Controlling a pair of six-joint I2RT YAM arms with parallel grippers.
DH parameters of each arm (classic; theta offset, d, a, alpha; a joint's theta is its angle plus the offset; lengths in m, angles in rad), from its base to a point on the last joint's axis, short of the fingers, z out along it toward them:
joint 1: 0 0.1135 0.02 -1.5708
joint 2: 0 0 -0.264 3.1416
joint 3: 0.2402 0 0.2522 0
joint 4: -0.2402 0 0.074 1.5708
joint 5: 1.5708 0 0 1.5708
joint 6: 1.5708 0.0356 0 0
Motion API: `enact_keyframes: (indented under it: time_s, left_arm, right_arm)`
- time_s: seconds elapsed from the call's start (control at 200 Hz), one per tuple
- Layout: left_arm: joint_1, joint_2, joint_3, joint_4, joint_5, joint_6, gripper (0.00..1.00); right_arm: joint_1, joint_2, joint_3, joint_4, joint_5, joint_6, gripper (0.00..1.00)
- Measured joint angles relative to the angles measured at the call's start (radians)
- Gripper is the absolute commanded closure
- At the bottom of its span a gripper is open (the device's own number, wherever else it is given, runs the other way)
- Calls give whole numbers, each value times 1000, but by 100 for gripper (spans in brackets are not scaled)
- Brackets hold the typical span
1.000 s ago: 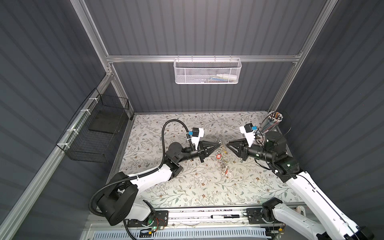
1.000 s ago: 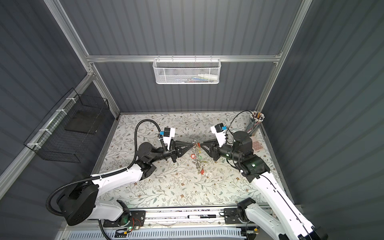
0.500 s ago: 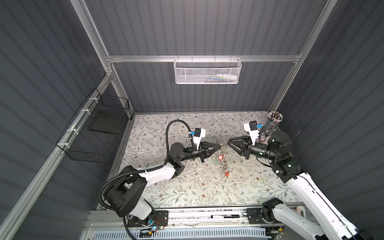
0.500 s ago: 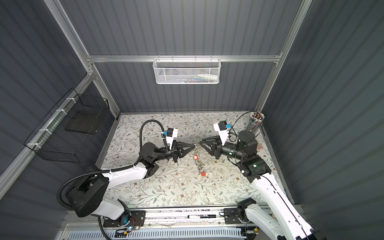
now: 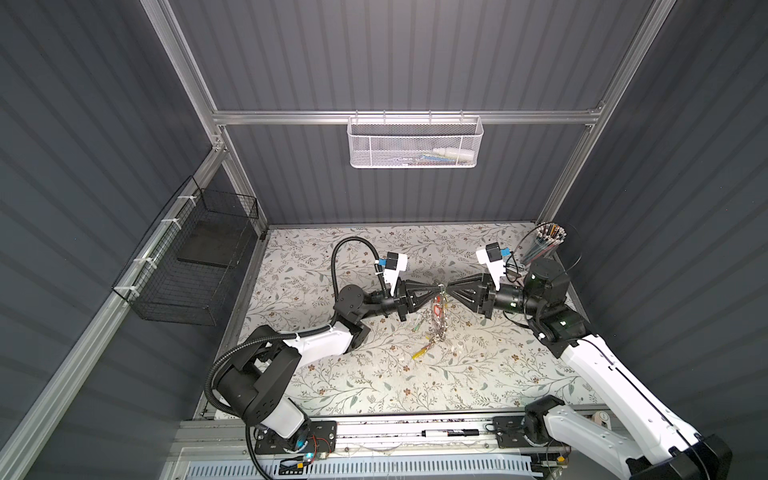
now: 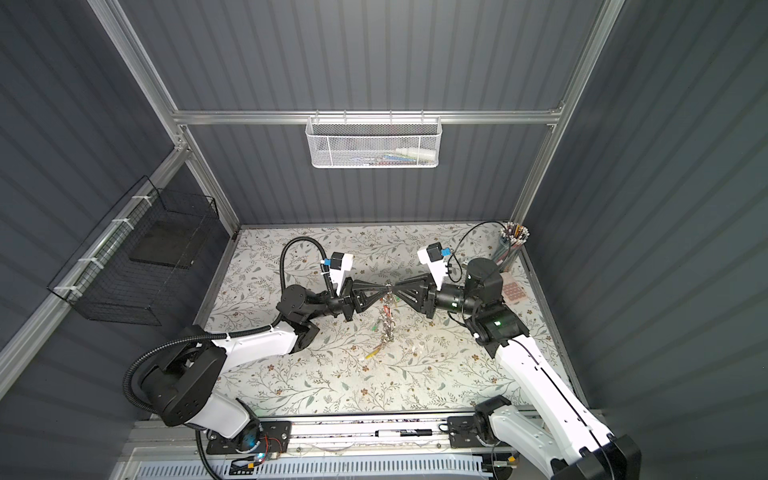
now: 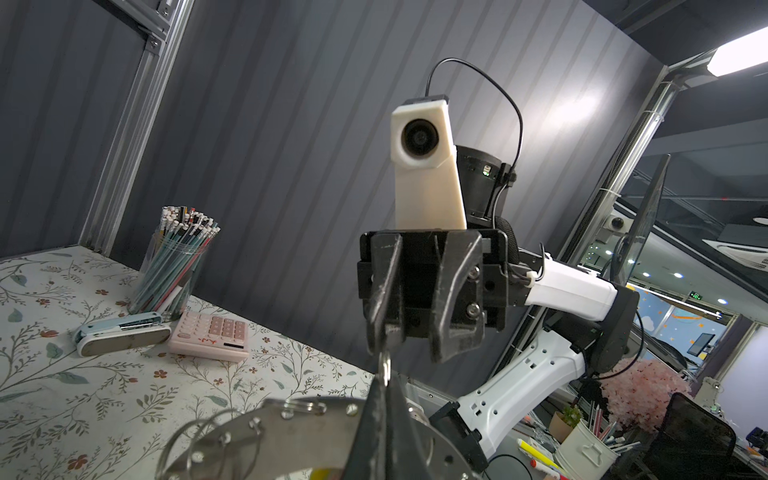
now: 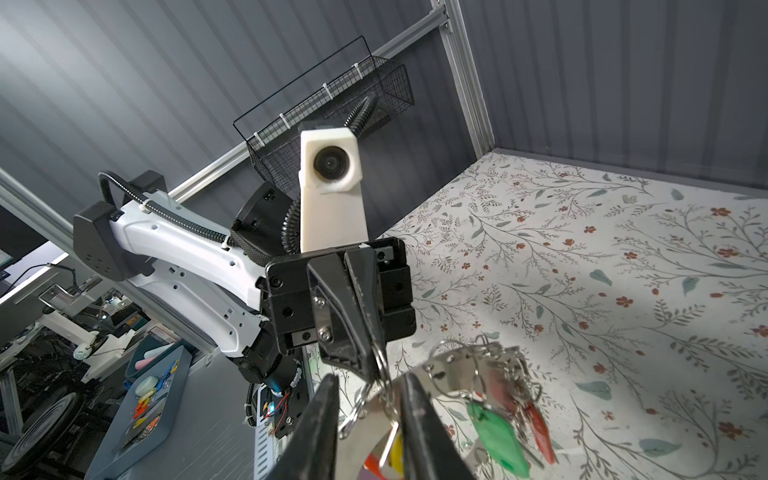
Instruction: Put the keys on the keyring
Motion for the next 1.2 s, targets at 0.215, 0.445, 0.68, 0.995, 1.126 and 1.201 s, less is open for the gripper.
enact_keyframes:
  time_s: [0.215,0.445,0.68,0.995,1.126,1.201]
  left_arm:
    - [2,1,5,9,3,-13,100]
    - [2,6,6,14,4,-20,100]
    - [2,6,6,23,4,-20,100]
    - [3,6,6,23,3,-20,100]
    - [3,3,6,5,3,-17,100]
    - [9,-12,6,-27,5,-8,91]
  right_arm:
    - [4,13,-4,6,-9,1,75]
    - [10,28,-4,15,-9,2,79]
    - [15,42,-4,18,-10,2,86]
    - [20,44,-4,20,-9,1,99]
    - [20,44,-4,18,-6,2,100]
    - [20,44,-4,14,-6,1,100]
